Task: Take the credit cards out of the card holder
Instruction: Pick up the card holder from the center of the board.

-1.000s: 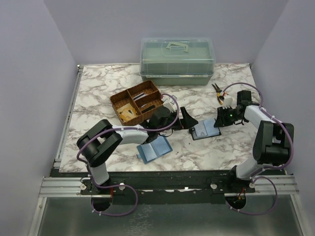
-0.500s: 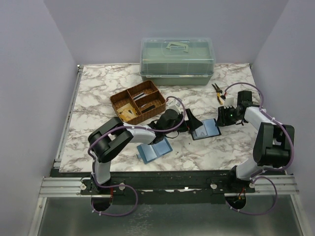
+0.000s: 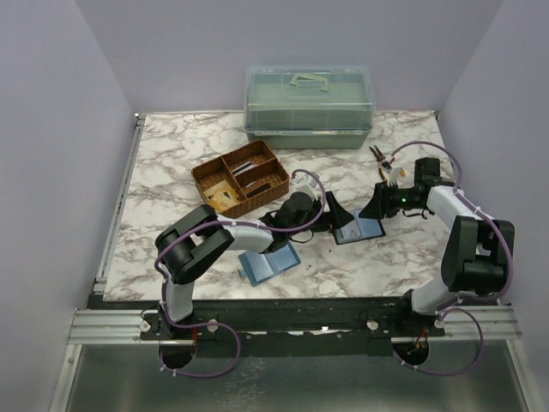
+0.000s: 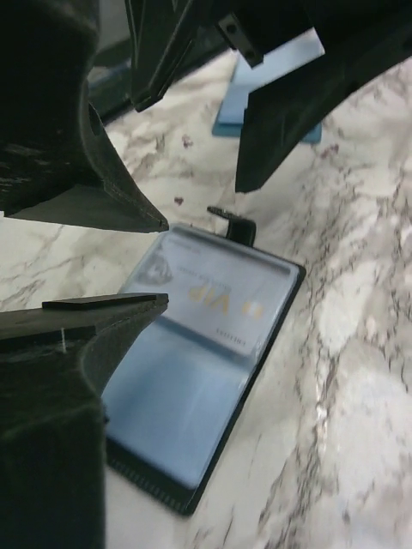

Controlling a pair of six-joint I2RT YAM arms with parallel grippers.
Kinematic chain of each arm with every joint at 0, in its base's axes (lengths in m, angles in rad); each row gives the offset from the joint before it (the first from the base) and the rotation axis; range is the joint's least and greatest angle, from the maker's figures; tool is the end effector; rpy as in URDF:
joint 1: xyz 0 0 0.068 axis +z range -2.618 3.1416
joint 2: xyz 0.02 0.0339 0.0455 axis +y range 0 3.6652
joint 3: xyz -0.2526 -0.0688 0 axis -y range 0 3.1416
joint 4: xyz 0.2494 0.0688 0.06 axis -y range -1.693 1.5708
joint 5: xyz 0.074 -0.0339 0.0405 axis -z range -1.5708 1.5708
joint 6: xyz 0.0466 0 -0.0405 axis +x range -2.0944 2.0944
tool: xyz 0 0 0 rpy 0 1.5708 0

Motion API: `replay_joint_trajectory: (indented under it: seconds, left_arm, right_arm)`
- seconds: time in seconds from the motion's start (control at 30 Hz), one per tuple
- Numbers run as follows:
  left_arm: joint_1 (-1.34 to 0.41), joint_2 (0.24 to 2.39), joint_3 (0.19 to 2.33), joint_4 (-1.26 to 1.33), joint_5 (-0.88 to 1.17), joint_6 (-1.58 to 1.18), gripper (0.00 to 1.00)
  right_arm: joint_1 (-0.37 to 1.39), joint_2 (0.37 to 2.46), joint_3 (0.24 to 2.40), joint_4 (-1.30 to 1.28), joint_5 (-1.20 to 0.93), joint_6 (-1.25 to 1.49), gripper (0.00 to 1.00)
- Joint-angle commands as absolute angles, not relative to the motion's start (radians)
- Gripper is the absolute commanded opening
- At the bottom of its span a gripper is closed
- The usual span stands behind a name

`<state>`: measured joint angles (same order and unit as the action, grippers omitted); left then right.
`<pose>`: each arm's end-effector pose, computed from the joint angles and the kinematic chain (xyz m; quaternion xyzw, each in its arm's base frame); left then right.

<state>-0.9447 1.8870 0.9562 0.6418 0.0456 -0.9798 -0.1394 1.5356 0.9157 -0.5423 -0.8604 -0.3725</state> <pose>0.2392 -0.3344 0.1550 -0.0004 0.8015 -0.5009 0.3267 0.2925 -0.0054 0.1741 -0.1875 0.8741 0.3484 0.2818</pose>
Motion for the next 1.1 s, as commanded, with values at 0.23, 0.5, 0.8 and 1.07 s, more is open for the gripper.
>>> replay_joint_trajectory:
  seconds: [0.23,0.5,0.8,1.07]
  left_arm:
    - [-0.952,1.947,1.051,0.635,0.080,-0.907,0.83]
    - [-0.944,2.001,1.063,0.634,0.076,-0.928,0.77]
    - [-0.931,2.037,1.060,0.634,0.100,-0.945,0.66]
    - [-0.924,2.040,1.037,0.634,0.101,-0.955,0.63]
  right_arm:
    - [-0.147,1.712,0.932,-0.502,-1.109,-0.258,0.40]
    - [-0.167,1.744,0.915,-0.429,-0.972,-0.175,0.40]
    - [-0.167,1.796,0.927,-0.437,-0.986,-0.178,0.40]
    - [-0.168,1.825,0.934,-0.437,-0.980,-0.175,0.40]
